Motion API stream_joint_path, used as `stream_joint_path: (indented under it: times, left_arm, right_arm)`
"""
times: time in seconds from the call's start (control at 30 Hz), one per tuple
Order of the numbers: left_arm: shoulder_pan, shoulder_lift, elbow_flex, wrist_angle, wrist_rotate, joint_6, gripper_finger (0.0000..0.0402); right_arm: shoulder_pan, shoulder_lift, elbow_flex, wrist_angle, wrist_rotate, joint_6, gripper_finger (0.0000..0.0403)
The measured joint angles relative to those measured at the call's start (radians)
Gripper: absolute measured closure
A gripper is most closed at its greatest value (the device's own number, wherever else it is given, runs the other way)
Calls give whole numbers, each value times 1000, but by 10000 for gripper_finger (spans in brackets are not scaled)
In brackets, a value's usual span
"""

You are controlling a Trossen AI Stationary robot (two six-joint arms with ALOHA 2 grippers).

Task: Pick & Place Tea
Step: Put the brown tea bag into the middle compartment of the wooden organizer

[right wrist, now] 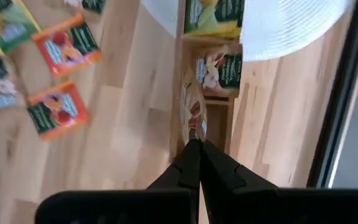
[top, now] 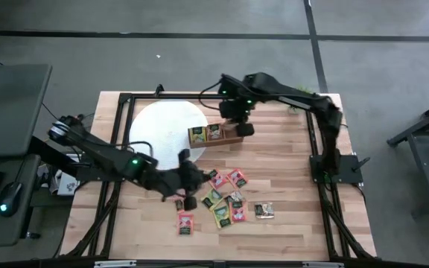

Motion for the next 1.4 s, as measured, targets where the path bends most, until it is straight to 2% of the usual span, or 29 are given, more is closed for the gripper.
stream_joint_path:
  times: [0.2, 0.6, 0.87, 1.4]
  left_arm:
    - [-49, -127, -1, -184, -119, 28, 389]
    - [-52, -256, -1, -321, -88, 133, 389]
    - [-52, -263, -1, -353, -78, 125, 389]
    - [-52, -262, -1, -378, -64, 103, 389]
  right_arm:
    - [1, 129, 77, 0, 61, -26, 403]
    - [7, 285, 167, 35, 80, -31, 403]
    - [18, 288, 146, 120, 65, -40, 403]
    - [21, 286, 142, 95, 65, -51, 403]
